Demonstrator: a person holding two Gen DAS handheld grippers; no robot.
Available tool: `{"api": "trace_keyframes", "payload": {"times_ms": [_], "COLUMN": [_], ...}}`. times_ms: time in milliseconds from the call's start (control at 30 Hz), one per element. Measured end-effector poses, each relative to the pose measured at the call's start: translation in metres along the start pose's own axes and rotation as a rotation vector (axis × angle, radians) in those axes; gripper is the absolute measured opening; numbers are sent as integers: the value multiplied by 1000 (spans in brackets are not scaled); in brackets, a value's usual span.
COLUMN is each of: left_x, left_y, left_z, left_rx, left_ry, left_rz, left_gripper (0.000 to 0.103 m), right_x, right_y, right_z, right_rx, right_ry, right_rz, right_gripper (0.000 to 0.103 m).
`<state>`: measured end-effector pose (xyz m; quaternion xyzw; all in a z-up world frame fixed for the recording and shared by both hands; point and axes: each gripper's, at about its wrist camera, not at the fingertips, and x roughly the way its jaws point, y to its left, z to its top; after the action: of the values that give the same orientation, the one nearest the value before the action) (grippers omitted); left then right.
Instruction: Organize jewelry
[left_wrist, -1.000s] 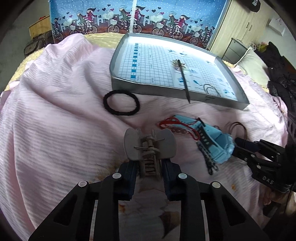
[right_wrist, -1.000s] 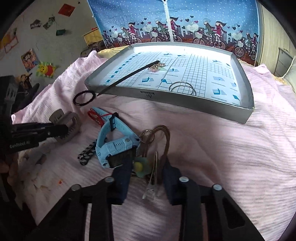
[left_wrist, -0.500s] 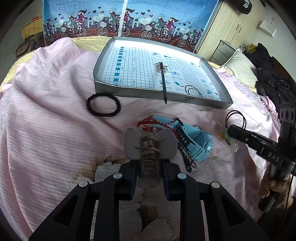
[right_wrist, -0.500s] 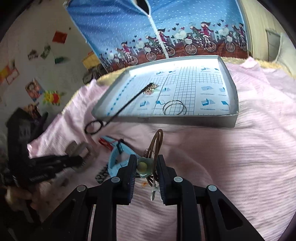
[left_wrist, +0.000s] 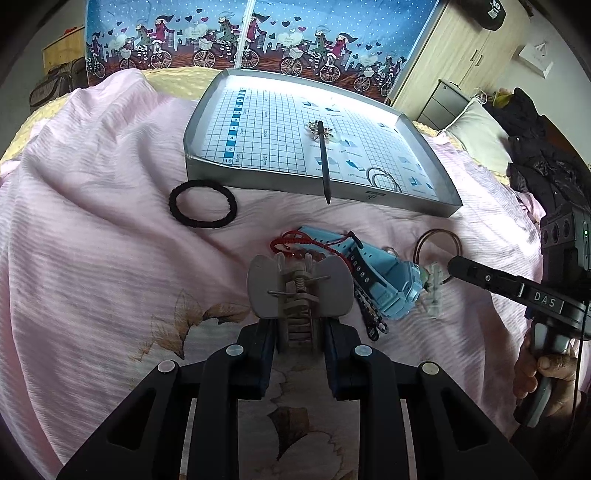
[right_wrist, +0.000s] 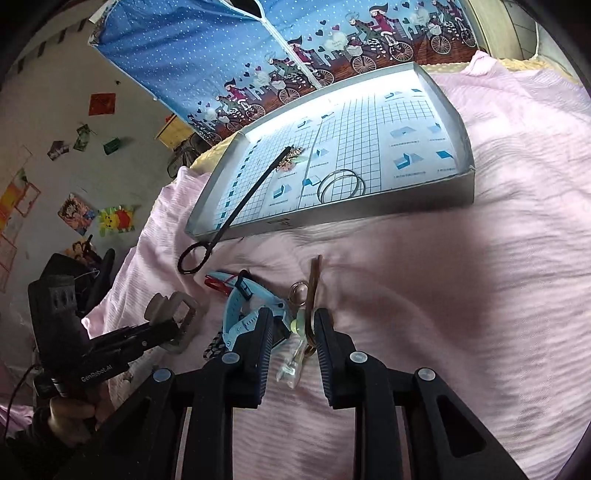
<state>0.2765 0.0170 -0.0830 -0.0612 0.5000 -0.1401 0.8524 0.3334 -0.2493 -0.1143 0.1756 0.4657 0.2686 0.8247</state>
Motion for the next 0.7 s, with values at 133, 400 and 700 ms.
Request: {"api": "trace_keyframes", "payload": {"times_ms": [133, 400, 700], "left_x": [0, -6, -10], "left_y": [0, 1, -10], "left_z": [0, 1, 0], "left_rx": [-1, 3, 51], "left_ry": [1, -33, -56], "left_rz": [0, -13, -10], "left_gripper": [20, 20, 20], "right_x": [1, -17, -4], "right_y": [1, 15, 7], "right_z": [-1, 1, 2], "right_rx": [-30, -140, -108], "right_ry": [-11, -126, -65], "right_rz": [-34, -111, -186], "right_gripper": [17, 4, 8]}}
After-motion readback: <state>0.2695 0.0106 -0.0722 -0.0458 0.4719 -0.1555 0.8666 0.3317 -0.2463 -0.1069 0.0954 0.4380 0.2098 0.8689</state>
